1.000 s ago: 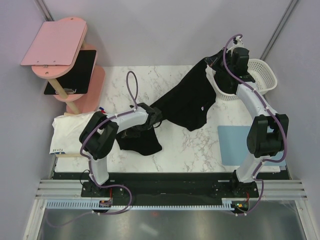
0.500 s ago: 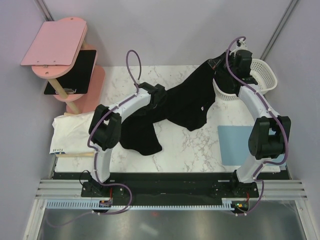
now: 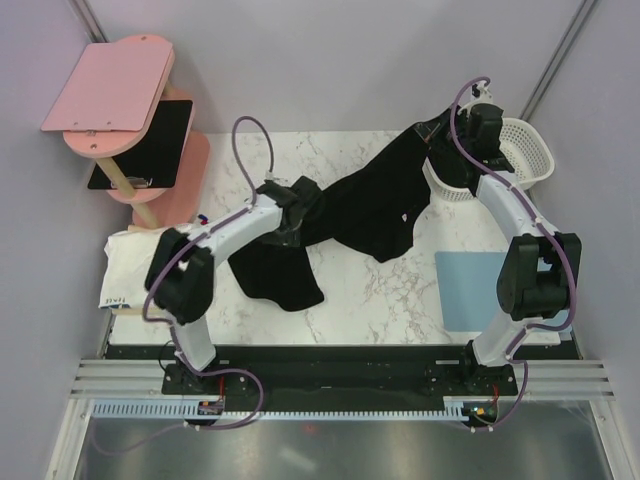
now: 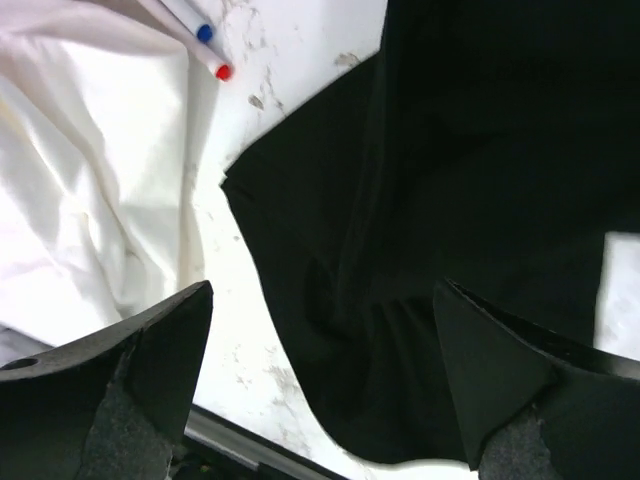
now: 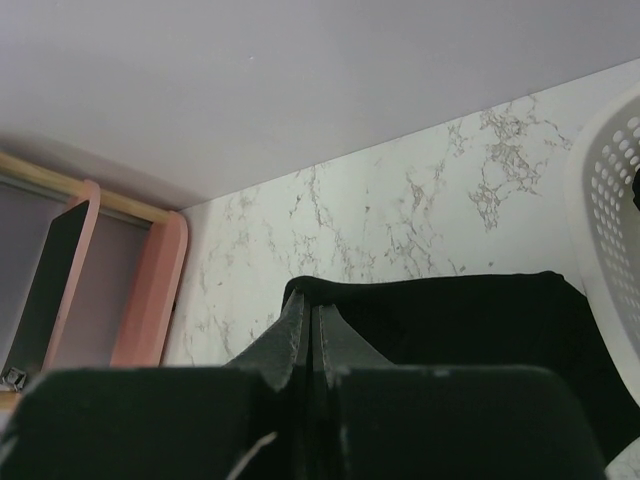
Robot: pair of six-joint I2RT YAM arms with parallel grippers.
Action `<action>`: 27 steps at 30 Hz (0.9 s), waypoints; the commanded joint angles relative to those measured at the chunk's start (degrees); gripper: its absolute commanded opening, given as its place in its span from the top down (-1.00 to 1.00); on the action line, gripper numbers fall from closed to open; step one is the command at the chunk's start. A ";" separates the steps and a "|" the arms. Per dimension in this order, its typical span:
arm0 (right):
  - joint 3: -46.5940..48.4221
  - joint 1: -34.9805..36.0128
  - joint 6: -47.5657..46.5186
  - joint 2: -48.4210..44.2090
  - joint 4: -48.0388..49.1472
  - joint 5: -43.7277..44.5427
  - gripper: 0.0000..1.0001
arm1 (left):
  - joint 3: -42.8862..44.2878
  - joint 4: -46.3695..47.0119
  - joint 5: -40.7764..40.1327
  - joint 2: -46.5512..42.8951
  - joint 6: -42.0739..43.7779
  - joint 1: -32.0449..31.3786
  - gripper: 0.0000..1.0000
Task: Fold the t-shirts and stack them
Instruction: Flatten out the tshirt
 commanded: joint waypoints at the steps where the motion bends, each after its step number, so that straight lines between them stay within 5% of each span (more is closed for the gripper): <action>1: -1.42 -0.28 0.28 -2.85 3.86 -0.47 1.00 | -10.18 13.22 10.40 -18.73 0.35 1.92 -0.91; 9: -2.21 -0.28 0.54 -3.55 4.30 -0.91 1.00 | -27.18 27.91 23.16 -36.07 -3.96 6.50 -0.81; 20: -2.83 -0.28 0.98 -3.02 4.92 -1.18 1.00 | -15.94 14.65 9.65 -19.82 2.37 6.33 -0.68; 27: -3.18 -0.37 1.07 -2.85 5.09 -1.18 1.00 | -14.09 14.56 9.28 -13.14 2.20 6.41 -0.53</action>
